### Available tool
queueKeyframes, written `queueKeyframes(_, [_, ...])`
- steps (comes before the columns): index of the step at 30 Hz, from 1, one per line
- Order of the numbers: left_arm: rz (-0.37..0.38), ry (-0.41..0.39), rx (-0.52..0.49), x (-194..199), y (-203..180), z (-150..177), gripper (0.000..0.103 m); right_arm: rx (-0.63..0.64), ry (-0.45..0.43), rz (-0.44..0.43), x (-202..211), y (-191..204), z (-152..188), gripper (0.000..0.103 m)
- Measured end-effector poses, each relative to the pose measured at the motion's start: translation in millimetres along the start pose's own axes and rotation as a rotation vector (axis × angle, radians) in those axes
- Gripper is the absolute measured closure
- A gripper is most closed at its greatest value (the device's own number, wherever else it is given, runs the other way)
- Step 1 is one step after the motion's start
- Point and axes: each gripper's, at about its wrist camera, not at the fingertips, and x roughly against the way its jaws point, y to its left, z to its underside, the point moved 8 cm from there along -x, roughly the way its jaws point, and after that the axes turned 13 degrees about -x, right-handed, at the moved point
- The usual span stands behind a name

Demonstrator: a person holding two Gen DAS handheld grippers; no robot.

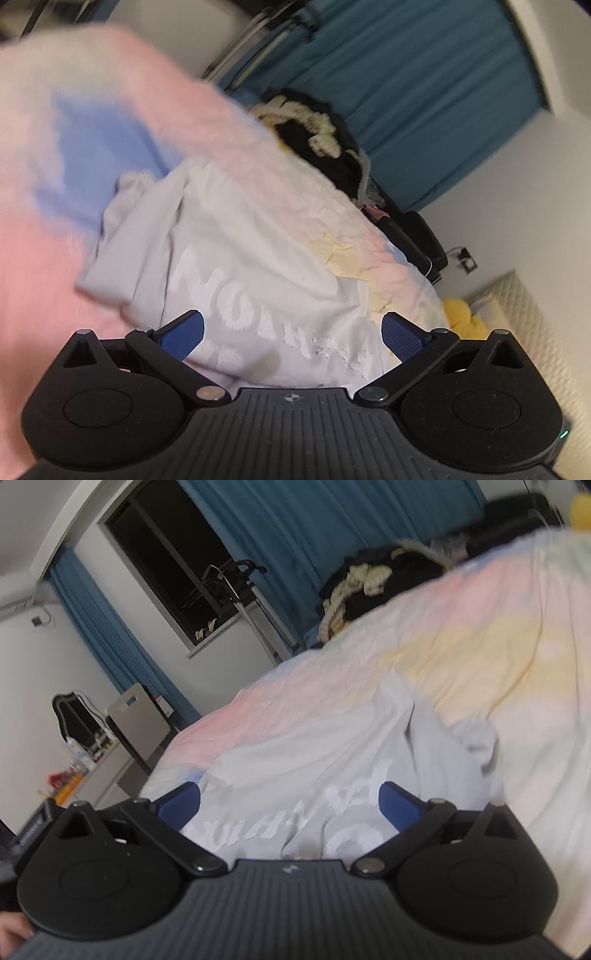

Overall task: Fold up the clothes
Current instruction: 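Close both grippers on the shirt bundle and lift it, then carry the shirt bundle with both grippers toward the pillows and release it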

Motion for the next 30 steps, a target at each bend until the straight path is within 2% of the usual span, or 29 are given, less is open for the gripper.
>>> queueKeyframes(4, [0.047,0.058,0.211,-11,27,10,0.0,-0.257,0.099,-0.039,-10,-24,8,0.0])
queueKeyframes(6, [0.065,0.079,0.288,-17,37,15,0.0,-0.366,0.125,-0.028,-12,-36,11,0.0])
queueKeyframes(8, [0.079,0.077,0.348,-25,46,19,0.0,-0.425,0.11,0.004,-12,-47,11,0.0])
queueKeyframes(12, [0.054,0.097,0.468,-45,68,29,0.002,-0.559,0.093,0.049,-17,-69,12,0.0])
queueKeyframes(15, [0.061,0.06,0.495,-48,72,23,0.002,-0.644,0.096,0.068,-25,-82,13,0.0])
queueKeyframes(21, [0.037,-0.008,0.49,-51,80,9,0.009,-0.647,0.026,0.054,-32,-83,-8,0.001])
queueKeyframes(23, [0.019,-0.013,0.479,-51,81,6,0.017,-0.634,-0.001,0.047,-32,-84,-16,0.009])
queueKeyframes(24, [0.01,-0.015,0.471,-51,81,5,0.023,-0.634,-0.011,0.048,-32,-85,-18,0.014])
queueKeyframes(26, [-0.003,-0.019,0.457,-51,82,3,0.033,-0.607,-0.025,0.082,-33,-91,-19,0.053])
queueKeyframes(28, [-0.005,-0.027,0.452,-50,82,0,0.047,-0.58,-0.037,0.108,-34,-97,-20,0.069])
queueKeyframes(29, [-0.003,-0.033,0.449,-49,82,-2,0.058,-0.569,-0.041,0.106,-33,-96,-20,0.074])
queueKeyframes(30, [0.006,-0.043,0.445,-47,80,-5,0.064,-0.556,-0.047,0.104,-32,-94,-20,0.077])
